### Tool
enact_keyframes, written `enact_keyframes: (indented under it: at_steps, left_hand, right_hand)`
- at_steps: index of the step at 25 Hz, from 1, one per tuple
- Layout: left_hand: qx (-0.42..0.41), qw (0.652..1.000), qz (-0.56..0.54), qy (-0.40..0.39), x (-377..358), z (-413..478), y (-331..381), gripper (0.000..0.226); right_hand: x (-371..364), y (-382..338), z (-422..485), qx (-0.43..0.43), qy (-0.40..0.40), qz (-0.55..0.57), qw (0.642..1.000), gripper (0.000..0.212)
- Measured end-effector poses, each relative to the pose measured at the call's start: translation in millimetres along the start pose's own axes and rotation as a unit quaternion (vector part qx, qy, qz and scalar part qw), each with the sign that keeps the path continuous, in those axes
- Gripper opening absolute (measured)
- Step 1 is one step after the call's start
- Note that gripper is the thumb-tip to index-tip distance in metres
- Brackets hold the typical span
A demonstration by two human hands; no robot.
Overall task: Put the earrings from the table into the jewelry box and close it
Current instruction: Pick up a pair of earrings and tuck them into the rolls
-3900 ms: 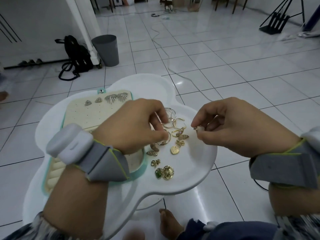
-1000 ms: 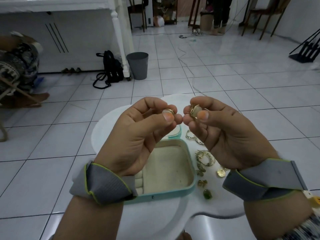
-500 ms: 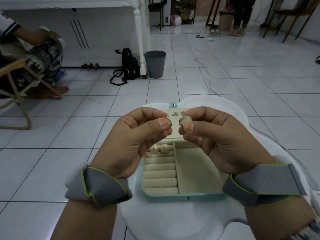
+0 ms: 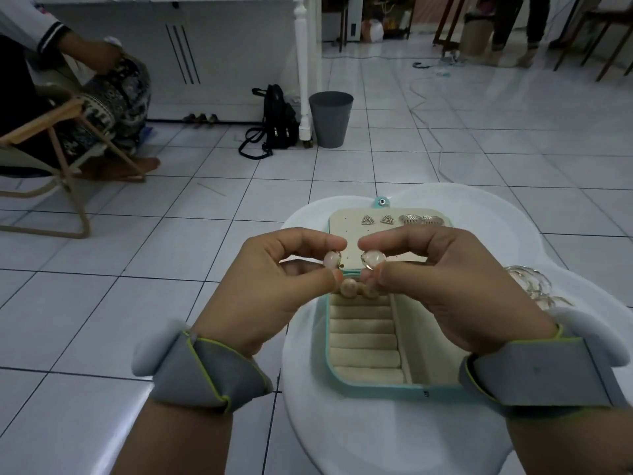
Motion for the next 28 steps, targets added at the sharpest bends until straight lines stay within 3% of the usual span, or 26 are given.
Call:
enact_keyframes:
  at_steps: [6, 14, 18, 28]
  left_hand:
    - [-0.037, 0.989, 0.133, -0.052, -7.2, -4.4, -0.1, 0.018]
    - [-0.066, 0.938, 0.335, -0.053, -17.8, -4.4, 1.5, 0.013]
    - [-0.078, 0.928, 0.361, -0.048, -17.9, -2.9, 0.5, 0.012]
    - [-0.074, 0.916, 0.392, -0.053, -19.8, -3.9, 0.8, 0.003]
  right_hand:
    - [11.1, -5.8, -5.1, -0.003, 0.034, -0.149, 0.988, 0.014]
    - [13.3, -7.0, -12.1, -0.022, -0.009, -0.276, 0.961, 0.011]
    - [9.9, -4.9, -14.1, -0.016, -0.023, -0.319, 0.947, 0.011]
    - [5.8, -5.2, -17.7, 0.012, 0.034, -0.412, 0.911, 0.010]
Point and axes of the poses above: each hand's wrist, its own z-axis towards the middle knuckle, its own x-axis out of the back of the hand, y = z × x, the point moved 8 cm from there along z, towards the middle knuckle, and after that the axes turned 5 degrees about -y, right-handed, at the moved point
